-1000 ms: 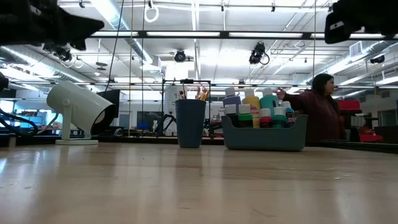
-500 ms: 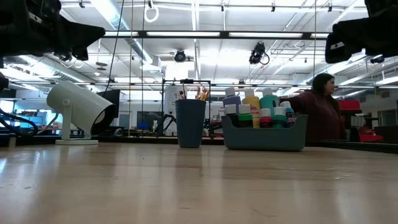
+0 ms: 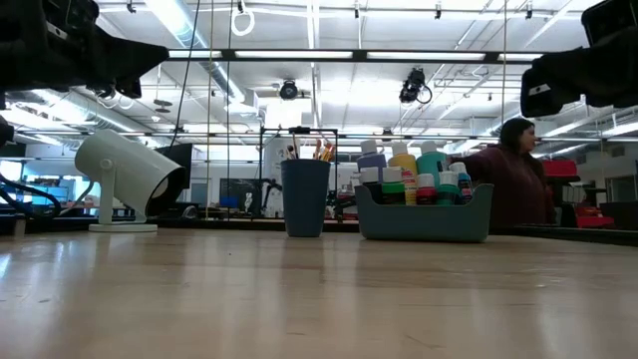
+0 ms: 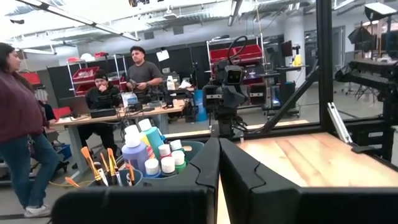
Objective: Pick & Place Paint Supplies
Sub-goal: Return to Home Position
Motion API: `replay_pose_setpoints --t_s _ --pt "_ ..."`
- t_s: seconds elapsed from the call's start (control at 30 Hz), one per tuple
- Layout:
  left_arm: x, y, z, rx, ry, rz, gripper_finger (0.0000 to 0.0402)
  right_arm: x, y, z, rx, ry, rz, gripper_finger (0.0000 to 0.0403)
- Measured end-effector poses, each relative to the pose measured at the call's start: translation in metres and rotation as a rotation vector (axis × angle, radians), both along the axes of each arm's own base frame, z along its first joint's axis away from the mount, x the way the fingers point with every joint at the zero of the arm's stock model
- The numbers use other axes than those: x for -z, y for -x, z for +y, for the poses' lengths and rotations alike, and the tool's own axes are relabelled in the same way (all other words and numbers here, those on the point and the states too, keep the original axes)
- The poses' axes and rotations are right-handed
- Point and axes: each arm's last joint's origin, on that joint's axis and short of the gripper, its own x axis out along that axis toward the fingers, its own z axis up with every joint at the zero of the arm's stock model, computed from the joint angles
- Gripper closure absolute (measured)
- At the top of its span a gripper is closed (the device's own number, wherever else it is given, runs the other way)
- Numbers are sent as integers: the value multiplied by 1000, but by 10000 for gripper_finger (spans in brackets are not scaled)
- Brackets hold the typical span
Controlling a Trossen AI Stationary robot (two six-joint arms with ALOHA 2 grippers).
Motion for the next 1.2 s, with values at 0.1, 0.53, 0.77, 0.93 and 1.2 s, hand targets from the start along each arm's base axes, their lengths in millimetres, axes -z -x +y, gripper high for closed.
replay_pose_setpoints --t_s 0.1,0.53,0.77,0.93,1.2 --pt "0 0 0 -2 -10 0 384 1 0 0 0 10 9 365" --pt "0 0 0 -3 -17 1 385 1 0 0 1 -15 16 365" --pt "0 0 0 -4 -19 1 385 1 0 0 0 -16 17 365" --pt "0 0 0 -4 -19 1 385 1 0 0 2 -19 17 365" --pt "0 0 0 -4 -19 1 385 0 0 -2 60 -22 6 365"
